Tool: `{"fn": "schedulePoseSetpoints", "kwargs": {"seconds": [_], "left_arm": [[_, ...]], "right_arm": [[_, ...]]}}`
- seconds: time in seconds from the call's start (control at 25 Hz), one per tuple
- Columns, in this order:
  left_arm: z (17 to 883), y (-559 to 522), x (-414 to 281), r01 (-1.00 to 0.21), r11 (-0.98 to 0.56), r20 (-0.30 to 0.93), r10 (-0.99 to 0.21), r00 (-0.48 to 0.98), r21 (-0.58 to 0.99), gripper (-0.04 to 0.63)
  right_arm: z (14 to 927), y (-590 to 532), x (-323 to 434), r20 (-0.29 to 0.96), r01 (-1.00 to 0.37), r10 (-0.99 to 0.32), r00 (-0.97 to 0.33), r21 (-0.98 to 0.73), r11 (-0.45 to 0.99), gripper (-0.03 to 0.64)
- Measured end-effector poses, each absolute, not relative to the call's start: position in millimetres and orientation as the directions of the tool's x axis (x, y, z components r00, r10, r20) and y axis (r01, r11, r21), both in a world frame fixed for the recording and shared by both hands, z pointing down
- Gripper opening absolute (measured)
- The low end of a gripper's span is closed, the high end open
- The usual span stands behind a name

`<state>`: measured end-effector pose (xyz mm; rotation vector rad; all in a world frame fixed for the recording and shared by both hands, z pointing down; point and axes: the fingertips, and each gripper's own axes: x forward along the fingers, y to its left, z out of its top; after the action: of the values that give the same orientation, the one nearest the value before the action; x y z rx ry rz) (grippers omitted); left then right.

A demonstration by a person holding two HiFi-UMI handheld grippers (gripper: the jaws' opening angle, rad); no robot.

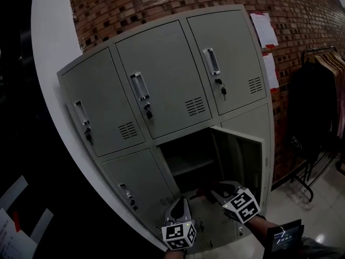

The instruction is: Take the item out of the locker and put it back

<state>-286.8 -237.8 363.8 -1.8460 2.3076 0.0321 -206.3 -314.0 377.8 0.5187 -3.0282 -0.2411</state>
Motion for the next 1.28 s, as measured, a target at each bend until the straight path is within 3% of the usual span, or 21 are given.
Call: {"fn": "schedulePoseSetpoints", "kwargs": {"seconds": [0.48,1.28], "left_arm": [[365.3,-317.4,-335.0,-0.953,0.290,-0.138,-0.951,-0.277,-0.090,-0.002],[363.5,-374.5,-403.1,-0.987,0.156,-0.190,-0.971,-0.145,-0.043,-0.002]], "right_arm": [[376.6,-393.2,-263.0,0.025,-0.262,-0.268,-0.963,0.143,0.954,0.101],[335.2,-462.2,-359.5,-0.025,-0.382,-0.387,-0.922,0.231,0.895,0.101]]}}
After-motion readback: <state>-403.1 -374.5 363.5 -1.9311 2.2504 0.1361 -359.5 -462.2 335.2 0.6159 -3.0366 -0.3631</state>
